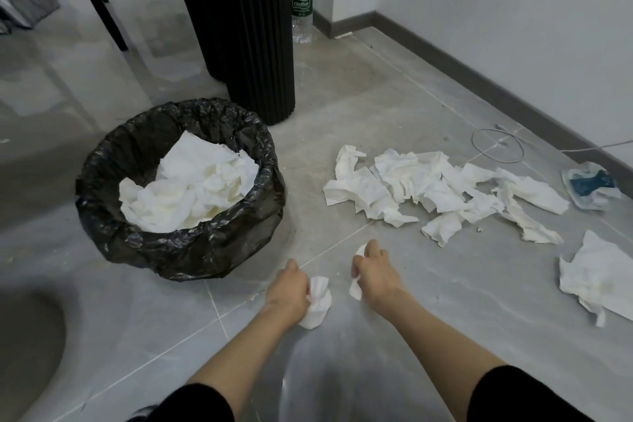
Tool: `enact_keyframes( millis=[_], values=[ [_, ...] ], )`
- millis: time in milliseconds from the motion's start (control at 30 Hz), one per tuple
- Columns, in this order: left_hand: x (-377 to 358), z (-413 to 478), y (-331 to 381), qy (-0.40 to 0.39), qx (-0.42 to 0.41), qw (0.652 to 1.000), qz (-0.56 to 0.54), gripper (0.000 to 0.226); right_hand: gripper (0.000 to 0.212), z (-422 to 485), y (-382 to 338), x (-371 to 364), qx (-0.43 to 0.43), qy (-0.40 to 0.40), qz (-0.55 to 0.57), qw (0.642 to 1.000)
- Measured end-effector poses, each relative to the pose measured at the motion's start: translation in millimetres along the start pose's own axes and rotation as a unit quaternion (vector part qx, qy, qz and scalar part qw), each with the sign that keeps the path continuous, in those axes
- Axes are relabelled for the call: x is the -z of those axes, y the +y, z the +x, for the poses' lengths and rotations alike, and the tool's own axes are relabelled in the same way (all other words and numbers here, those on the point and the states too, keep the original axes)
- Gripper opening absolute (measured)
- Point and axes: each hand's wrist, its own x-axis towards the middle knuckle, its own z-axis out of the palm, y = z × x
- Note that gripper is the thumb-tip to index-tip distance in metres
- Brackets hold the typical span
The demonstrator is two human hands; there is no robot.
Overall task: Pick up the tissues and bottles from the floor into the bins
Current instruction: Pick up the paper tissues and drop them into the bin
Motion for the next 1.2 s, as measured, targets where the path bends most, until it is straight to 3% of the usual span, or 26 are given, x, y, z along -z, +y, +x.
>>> enact_keyframes(
  millis=[133, 267, 333, 367, 467, 600, 800, 867, 1067, 1133, 1200],
  values=[
    [-1, -26, -5, -0.011, 0.018, 1.000, -0.006, 0.024, 0.032, -24, 9, -4, 0.000, -0.046, -0.015, 0.999],
    [14, -47, 1, 0.025, 0.008, 0.996, -0.091, 0.017, 0.032, -49, 13, -2, -0.006, -0.094, -0.023, 0.995],
    [31, -56, 10, 0.055, -0.024, 0.987, -0.148, 0.007, 0.022, -65, 13, 0, 0.000, -0.090, -0.004, 0.996],
    [40, -57, 16, 0.072, -0.046, 0.982, -0.171, 0.007, 0.015, -69, 14, 0, 0.001, -0.073, 0.021, 0.997],
    [76, -72, 29, 0.144, -0.087, 0.959, -0.226, 0.016, 0.030, -76, 8, 10, -0.040, 0.007, 0.133, 0.990],
    [126, -95, 38, 0.216, -0.118, 0.905, -0.348, 0.015, 0.019, -73, -16, 57, -0.081, 0.129, 0.301, 0.942],
    [187, -120, 7, 0.310, -0.044, 0.843, -0.438, 0.010, 0.019, -75, -84, 138, -0.019, 0.213, 0.453, 0.865],
    [202, -123, -10, 0.318, -0.006, 0.826, -0.465, 0.005, 0.017, -75, -107, 156, 0.015, 0.206, 0.462, 0.863],
    [230, -115, -68, 0.289, 0.074, 0.778, -0.553, 0.027, 0.026, -70, -167, 190, 0.075, 0.148, 0.436, 0.884],
    [234, -115, -77, 0.277, 0.079, 0.778, -0.558, 0.025, 0.021, -67, -182, 195, 0.089, 0.121, 0.435, 0.888],
    [236, -118, -78, 0.271, 0.089, 0.803, -0.523, 0.016, 0.034, -68, -193, 199, 0.112, 0.059, 0.423, 0.897]
  ],
)
